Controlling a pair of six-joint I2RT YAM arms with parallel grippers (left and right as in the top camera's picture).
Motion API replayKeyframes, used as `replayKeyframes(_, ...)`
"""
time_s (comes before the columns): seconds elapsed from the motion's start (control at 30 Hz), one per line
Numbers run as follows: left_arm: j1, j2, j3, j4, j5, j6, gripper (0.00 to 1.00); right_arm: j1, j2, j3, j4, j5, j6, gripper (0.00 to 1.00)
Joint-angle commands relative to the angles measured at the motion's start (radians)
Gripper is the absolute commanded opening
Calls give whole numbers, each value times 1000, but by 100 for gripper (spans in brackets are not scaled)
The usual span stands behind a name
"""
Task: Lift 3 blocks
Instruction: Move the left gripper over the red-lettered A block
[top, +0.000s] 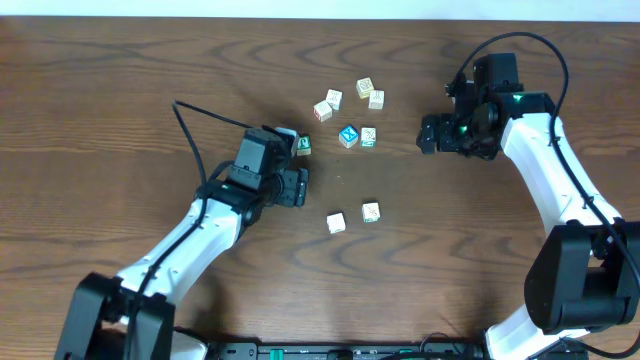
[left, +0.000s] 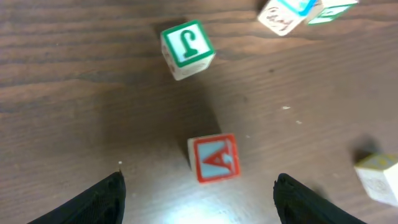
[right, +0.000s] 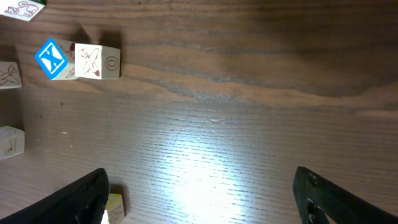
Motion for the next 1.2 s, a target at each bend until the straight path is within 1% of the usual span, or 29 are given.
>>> replayKeyframes(0.0, -1, 69, 15, 26, -40, -40, 77, 5, -4, 6, -2, -24, 10, 91)
replayKeyframes(0.23, -1, 148, 43, 37, -41, -39, 76, 5, -4, 6, -9, -23, 12, 91)
replayKeyframes(0.43, -18, 171, 54, 55, -42, -8, 76, 5, -4, 6, -10, -23, 24, 90)
replayKeyframes(0.6, -60, 181, 75, 63, -42, -10, 76, 5, -4, 6, -13, -23, 24, 90)
replayKeyframes(0.77, -101, 181, 84, 109, -60, -28, 76, 5, -4, 6, -14, -23, 24, 89)
replayKeyframes(0.93, -108, 182, 84, 114, -98, -31, 76, 6, -4, 6, -27, -23, 23, 89)
replayKeyframes(1.03, -108, 182, 84, 114, -128, -76, 76, 6, -4, 6, -31, -23, 23, 89)
replayKeyframes(1.17, -108, 181, 84, 114, -128, -148, 75, 6, -4, 6, -31, -23, 23, 89)
